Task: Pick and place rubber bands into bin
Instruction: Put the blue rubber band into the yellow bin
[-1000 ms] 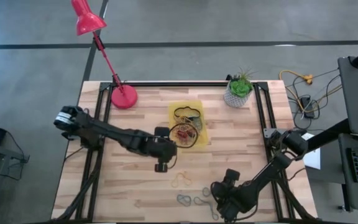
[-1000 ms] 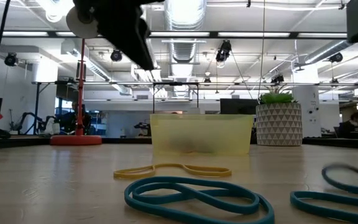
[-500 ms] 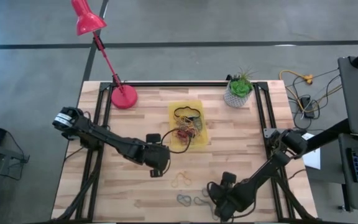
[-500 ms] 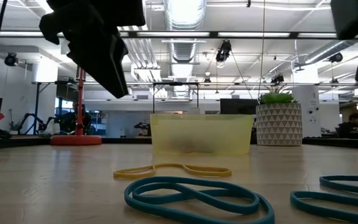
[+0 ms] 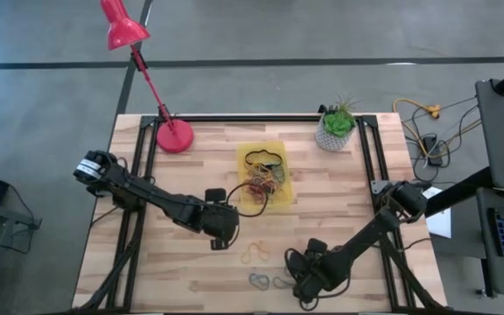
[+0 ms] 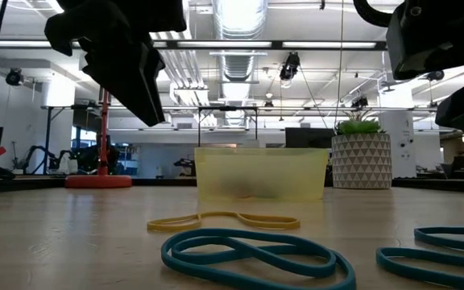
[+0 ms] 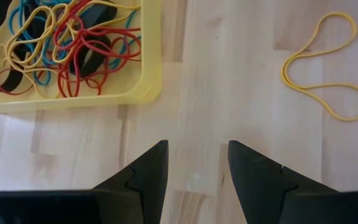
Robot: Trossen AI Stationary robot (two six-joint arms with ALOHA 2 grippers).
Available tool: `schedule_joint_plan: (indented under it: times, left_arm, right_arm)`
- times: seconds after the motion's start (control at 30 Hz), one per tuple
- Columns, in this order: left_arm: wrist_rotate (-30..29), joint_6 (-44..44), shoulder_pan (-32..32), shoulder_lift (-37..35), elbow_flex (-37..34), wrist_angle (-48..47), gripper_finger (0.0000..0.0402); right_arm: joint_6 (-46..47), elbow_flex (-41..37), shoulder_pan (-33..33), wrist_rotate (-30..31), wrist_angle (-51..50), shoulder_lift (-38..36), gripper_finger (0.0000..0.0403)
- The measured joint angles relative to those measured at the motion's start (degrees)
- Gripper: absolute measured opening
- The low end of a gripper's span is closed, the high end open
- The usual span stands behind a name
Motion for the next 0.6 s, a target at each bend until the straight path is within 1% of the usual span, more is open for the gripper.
schedule_joint_plan:
  times: [0.1, 0.3, 0.37, 0.5, 0.53, 0.57, 0.6]
  left_arm:
    - [-0.02, -0.02, -0.26, 0.0, 0.0, -0.04, 0.0151]
    - [0.0, 0.0, -0.35, -0.03, 0.0, -0.31, 0.0151]
    - [0.0, -0.01, -0.35, -0.1, 0.0, -0.95, 0.0151]
    - [0.03, -0.09, -0.33, -0.49, 0.0, -4.04, 0.0151]
    - [0.02, -0.1, -0.33, -0.72, 0.0, -5.17, 0.0151]
    - [-0.01, -0.21, -0.33, -1.01, 0.0, -6.3, 0.0151]
    - [-0.06, -0.59, -0.33, -1.34, 0.0, -7.28, 0.0151]
  right_arm:
    - [0.38, 0.03, 0.0, -0.36, 0.02, 0.79, 0.0161]
    - [-0.25, 0.12, -0.17, -1.35, 0.9, 2.05, 0.0048]
    - [-0.81, 0.13, -1.02, -2.25, 1.37, 2.22, 0.0019]
    - [-3.07, -0.01, -4.91, -6.69, 1.7, 1.39, 0.0009]
    - [-3.63, -0.18, -6.02, -6.33, 1.97, 0.48, 0.0008]
    - [-4.45, -0.22, -7.15, -4.68, 1.93, -0.54, 0.0008]
    - [-5.57, -0.29, -8.49, -1.69, 1.99, -1.84, 0.0008]
